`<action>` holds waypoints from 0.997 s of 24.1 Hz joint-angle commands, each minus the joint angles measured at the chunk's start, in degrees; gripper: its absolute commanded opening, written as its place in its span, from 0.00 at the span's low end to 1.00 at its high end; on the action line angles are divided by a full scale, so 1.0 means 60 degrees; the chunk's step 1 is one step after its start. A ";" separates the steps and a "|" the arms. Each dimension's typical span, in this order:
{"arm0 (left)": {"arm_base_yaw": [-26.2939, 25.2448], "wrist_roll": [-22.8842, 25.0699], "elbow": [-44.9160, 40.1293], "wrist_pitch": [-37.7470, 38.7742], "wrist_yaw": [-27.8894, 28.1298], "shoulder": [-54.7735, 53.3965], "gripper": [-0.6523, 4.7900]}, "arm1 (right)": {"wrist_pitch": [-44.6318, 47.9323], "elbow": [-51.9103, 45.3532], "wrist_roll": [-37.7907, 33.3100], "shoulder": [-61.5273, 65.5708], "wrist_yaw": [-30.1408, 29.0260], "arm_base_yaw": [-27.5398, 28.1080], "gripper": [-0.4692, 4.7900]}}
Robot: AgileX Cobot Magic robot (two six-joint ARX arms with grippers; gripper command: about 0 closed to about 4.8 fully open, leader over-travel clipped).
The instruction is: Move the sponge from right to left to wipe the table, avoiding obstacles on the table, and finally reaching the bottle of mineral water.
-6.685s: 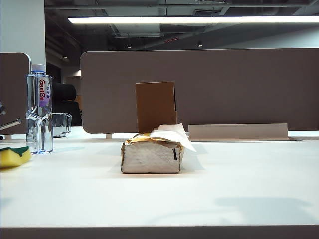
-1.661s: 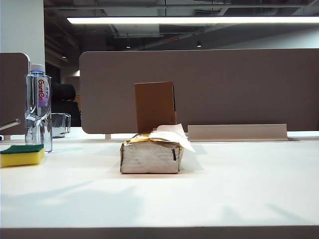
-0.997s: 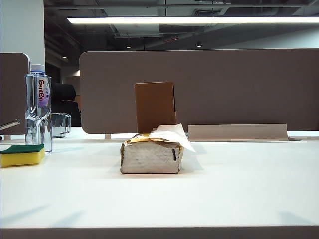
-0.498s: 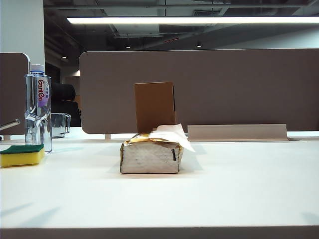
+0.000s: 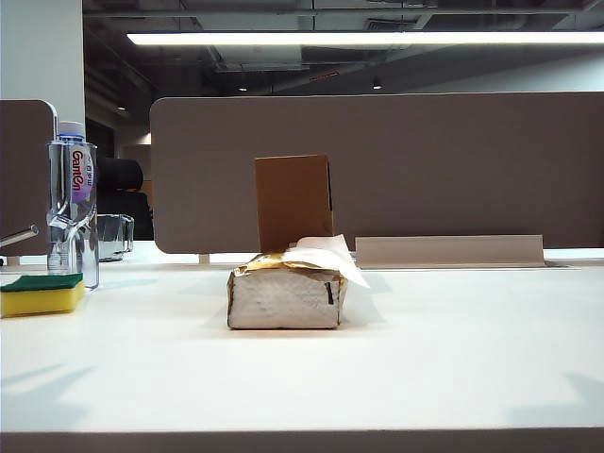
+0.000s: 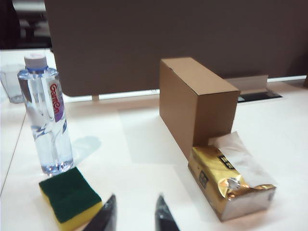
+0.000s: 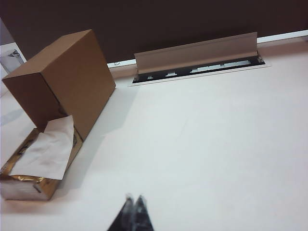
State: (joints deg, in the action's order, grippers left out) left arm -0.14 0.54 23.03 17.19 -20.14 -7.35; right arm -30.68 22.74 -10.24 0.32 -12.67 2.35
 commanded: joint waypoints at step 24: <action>0.0000 0.0230 -0.3187 -0.3242 0.2499 -0.0007 0.21 | 0.2626 -0.3344 0.0557 0.0007 0.0390 -0.0004 0.08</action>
State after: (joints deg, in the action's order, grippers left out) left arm -0.14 1.56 4.54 -1.91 -5.39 -7.35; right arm -16.12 2.70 -7.31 0.36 -10.48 2.35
